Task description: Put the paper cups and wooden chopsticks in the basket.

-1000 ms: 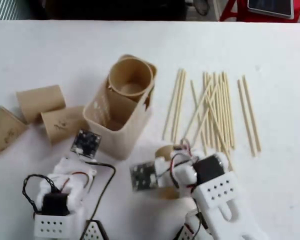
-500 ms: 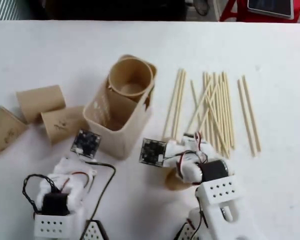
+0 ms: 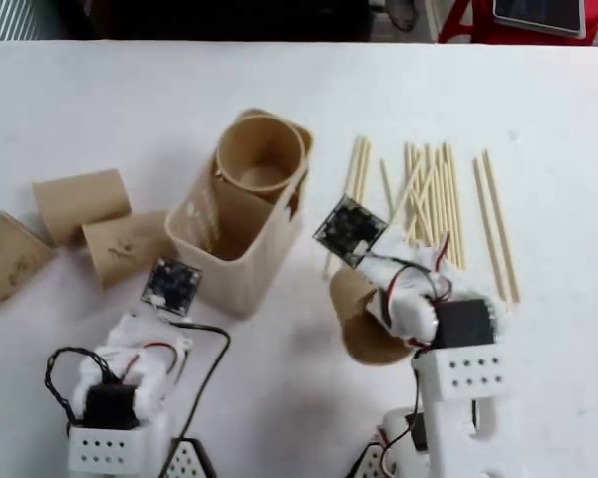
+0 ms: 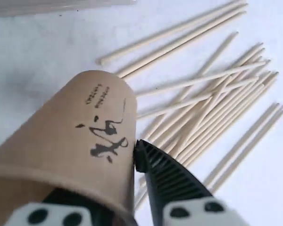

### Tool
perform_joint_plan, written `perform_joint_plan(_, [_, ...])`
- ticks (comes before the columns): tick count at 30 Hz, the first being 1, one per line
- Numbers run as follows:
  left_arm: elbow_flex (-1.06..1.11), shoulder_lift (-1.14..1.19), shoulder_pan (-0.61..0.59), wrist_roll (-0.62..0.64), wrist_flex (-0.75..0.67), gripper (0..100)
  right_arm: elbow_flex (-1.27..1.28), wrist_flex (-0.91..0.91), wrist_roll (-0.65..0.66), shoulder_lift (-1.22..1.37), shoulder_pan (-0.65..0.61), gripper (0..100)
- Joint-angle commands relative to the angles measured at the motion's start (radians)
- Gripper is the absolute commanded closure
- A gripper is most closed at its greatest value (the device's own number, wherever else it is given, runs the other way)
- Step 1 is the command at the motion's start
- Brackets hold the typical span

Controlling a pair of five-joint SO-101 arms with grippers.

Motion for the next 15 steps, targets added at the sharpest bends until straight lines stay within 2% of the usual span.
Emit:
perform_joint_plan(1, [-0.002, -0.007, 0.010, -0.005, 0.006, 98, -0.232, 0.180, -0.025, -0.005, 0.007, 98.2])
perform_joint_plan(3, [-0.002, -0.007, 0.010, -0.005, 0.006, 98, -0.342, 0.223, -0.031, -0.005, 0.005, 98.2])
perform_joint_plan(15, [-0.002, -0.007, 0.010, -0.005, 0.006, 98, -0.804, 0.182, -0.354, 0.005, -0.018, 98.2])
